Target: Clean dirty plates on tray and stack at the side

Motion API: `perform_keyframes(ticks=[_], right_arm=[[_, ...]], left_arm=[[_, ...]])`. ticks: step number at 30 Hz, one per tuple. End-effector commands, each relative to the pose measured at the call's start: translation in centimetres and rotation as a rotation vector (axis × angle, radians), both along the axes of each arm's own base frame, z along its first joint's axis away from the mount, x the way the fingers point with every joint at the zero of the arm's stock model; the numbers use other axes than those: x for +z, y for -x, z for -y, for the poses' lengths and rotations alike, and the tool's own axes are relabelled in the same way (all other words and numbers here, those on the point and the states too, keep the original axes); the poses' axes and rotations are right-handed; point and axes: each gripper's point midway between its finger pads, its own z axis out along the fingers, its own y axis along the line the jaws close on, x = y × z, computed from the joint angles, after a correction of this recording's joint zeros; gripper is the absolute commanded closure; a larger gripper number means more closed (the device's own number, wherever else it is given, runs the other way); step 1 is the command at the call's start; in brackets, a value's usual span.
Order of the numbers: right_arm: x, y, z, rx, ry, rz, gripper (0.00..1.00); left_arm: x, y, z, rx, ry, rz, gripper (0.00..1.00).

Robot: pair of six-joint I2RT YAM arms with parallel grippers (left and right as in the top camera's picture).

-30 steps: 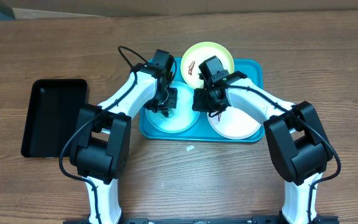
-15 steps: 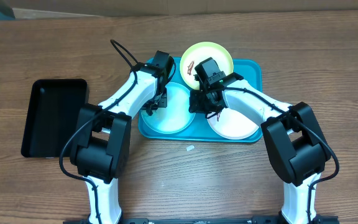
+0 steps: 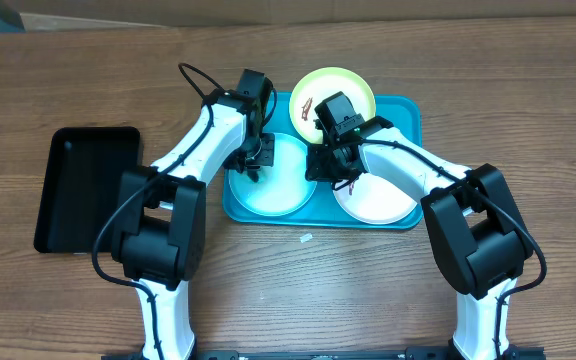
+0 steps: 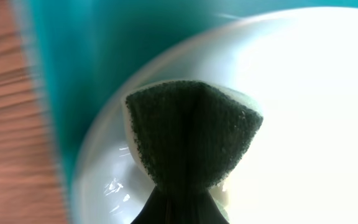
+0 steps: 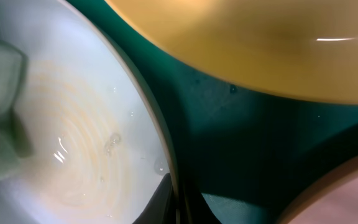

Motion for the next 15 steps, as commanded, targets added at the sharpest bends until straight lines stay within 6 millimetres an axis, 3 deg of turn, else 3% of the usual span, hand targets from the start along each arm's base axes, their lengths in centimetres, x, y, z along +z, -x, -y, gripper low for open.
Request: perform_keyframes(ticks=[1,8,15], right_arm=[[-0.6,0.0,0.9,-0.008,0.034,-0.003,0.96],[-0.6,0.0,1.0,-0.008,0.035,-0.006,0.96],[-0.6,0.0,1.0,-0.007,0.035,-0.005,0.96]], left_arm=[[0.4,0.2,3.2,-0.126,0.181,-0.028,0.96],[-0.8,0.2,2.5,-0.100,0.147,-0.013,0.96],[-2.8,0.6,-1.7,-0.005,-0.077,0.003,0.96]])
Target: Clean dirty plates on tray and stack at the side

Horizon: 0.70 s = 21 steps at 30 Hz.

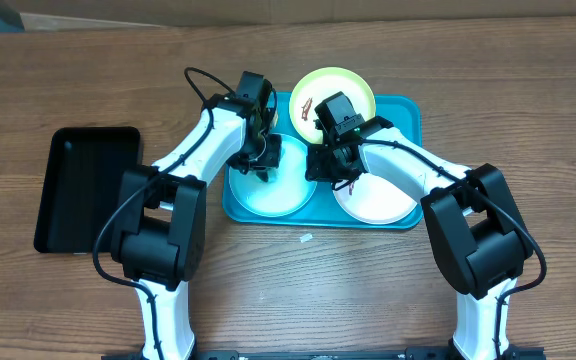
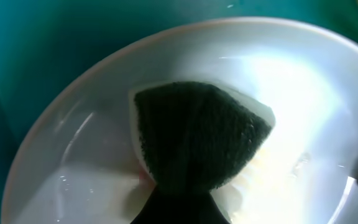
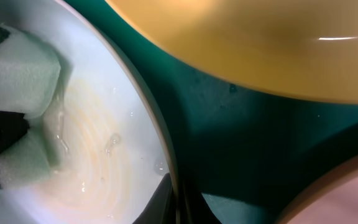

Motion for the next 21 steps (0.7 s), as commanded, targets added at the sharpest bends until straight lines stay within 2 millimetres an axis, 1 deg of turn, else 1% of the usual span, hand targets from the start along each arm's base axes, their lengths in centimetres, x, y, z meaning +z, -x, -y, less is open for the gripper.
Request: perform_keyframes(ticks=[1,5,8,10,12,16,18,21], right_arm=[[-0.6,0.0,0.9,-0.008,0.033,-0.004,0.96],[-0.6,0.0,0.9,-0.007,0.033,-0.003,0.96],[-0.6,0.0,0.9,-0.007,0.033,-0.003,0.96],[-0.6,0.0,0.9,-0.007,0.033,-0.003,0.96],[-0.5,-0.1,0.9,-0.007,0.032,-0.002,0.96],[-0.1,-0.2,0.9,-0.008,0.029,0.007,0.96],[0.1,-0.1,0.9,-0.008,0.027,0.008,0.96],[0.9,-0.1,0.9,-0.008,0.024,0.019,0.96]], left_arm=[[-2.2,1.2,-3.6,0.055,-0.184,-0.022,0.96],[-2.8,1.7,-6.2,0.078,-0.323,-0.012,0.96],[-1.8,1.8,-8.8,0.196,-0.465,0.013,0.96],[-0.8,1.8,-9.8,0.245,-0.520,0.024,0.96],[0.1,1.5,-9.9,0.253,-0.530,0.027,0.96],[2.4,0.4,-9.2,0.261,-0.509,0.042,0.96],[3.5,0.0,-8.6,0.263,-0.478,0.040,0.96],[5.1,-0.4,-6.9,0.261,-0.382,0.020,0.96]])
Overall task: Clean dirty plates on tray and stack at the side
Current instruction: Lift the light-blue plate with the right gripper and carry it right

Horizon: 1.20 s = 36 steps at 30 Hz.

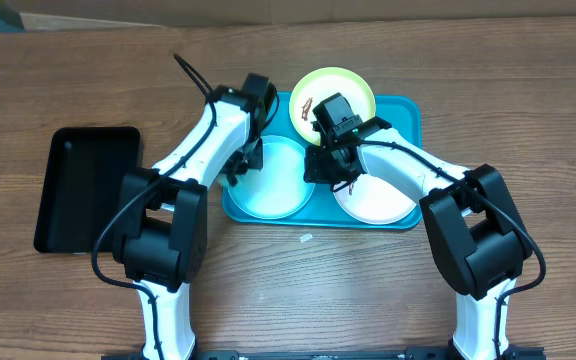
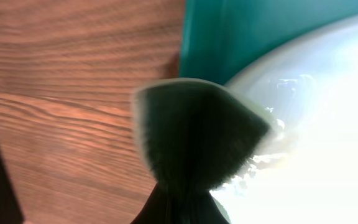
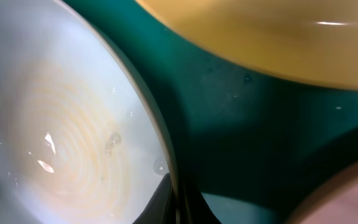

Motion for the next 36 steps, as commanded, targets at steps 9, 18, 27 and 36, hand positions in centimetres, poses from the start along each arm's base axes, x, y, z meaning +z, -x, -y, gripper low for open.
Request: perform_keyframes(ticks=[9,18,27,36], right_arm=[[4.9,-2.0,2.2,-0.050,0.060,0.145,0.96],[9.6,-3.8,5.8,-0.097,0.279,0.237,0.96],[14.9,-4.5,8.3,-0.135,0.476,0.326,0.96],[21.0,-4.2,9.6,-0.149,0.783,0.529,0.96]], left_arm=[[7.5,-2.5,5.1,-0.045,0.392,0.131,0.96],[8.2,-2.0,1.7,0.040,0.407,0.109,0.96],[8.3,-1.7,2.5,-0.059,0.485,0.081,0.96],[8.1,-1.5,2.4,-0.057,0.483,0.071,0.96]])
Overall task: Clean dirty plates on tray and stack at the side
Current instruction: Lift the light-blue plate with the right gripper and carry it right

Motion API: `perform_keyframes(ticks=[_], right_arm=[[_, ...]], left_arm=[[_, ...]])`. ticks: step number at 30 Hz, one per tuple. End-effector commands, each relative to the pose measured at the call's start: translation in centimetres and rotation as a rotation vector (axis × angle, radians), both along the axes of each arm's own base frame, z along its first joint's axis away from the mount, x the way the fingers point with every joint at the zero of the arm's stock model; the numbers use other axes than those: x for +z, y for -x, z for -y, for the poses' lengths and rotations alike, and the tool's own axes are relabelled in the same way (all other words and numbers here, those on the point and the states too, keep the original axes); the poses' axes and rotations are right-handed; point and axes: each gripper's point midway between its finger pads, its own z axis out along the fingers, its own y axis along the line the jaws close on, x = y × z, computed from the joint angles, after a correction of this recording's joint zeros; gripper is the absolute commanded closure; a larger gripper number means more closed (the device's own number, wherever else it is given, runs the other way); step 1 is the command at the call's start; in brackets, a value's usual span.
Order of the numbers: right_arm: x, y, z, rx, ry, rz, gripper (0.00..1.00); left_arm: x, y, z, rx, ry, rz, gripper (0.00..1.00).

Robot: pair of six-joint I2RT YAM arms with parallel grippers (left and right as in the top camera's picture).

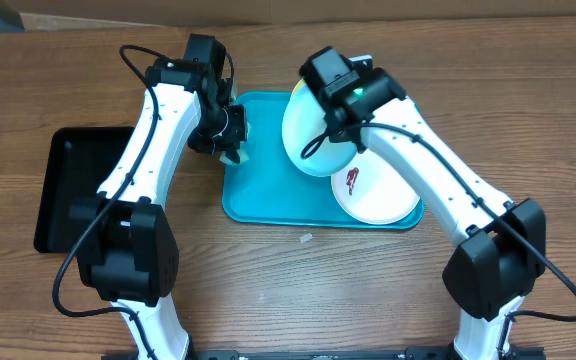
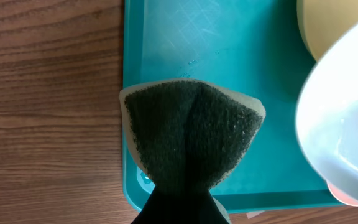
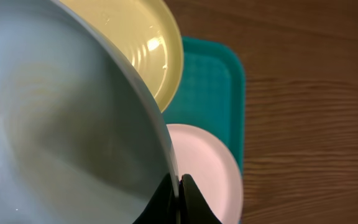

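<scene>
My right gripper [image 1: 320, 128] [image 3: 179, 186] is shut on the rim of a white plate [image 1: 313, 135] [image 3: 61, 124], which it holds tilted above the back of the teal tray [image 1: 268, 195]. A yellow plate [image 3: 148, 43] lies under it, mostly hidden from overhead. The pinkish plate [image 1: 378, 195] with a red smear rests at the tray's right. My left gripper [image 1: 228, 138] [image 2: 180, 186] is shut on a sponge [image 2: 191, 134], dark scouring side towards the camera, over the tray's left edge [image 2: 132, 93].
A black tray [image 1: 78, 190] sits on the wooden table at the far left. A small white scrap [image 1: 306, 238] lies in front of the teal tray. Bare wood surrounds both trays.
The white plate lay flat in the tray with my right gripper on its rim; now it is lifted and tilted. My left gripper has moved the sponge off the plate to the tray's left edge.
The sponge was on the white plate's left part, then nearer its middle, then at its left rim, while my right gripper pinched the plate's right rim. Now the plate is raised off the tray and the sponge is held apart from it.
</scene>
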Motion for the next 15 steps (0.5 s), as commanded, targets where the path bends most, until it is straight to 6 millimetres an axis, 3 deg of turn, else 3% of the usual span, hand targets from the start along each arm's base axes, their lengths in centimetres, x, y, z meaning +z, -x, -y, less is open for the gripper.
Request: perform_keyframes(ticks=[1,8,15], right_arm=[[5.2,-0.3,1.0,-0.014,0.149,0.176,0.96],[7.8,1.2,0.9,0.021,0.369,0.261,0.96],[8.6,2.6,-1.9,0.092,0.407,0.310,0.96]], left_arm=[[1.2,-0.1,0.4,-0.030,0.020,0.032,0.96],[1.2,-0.1,0.4,-0.030,0.020,0.031,0.96],[1.2,-0.1,0.4,-0.030,0.022,0.030,0.96]])
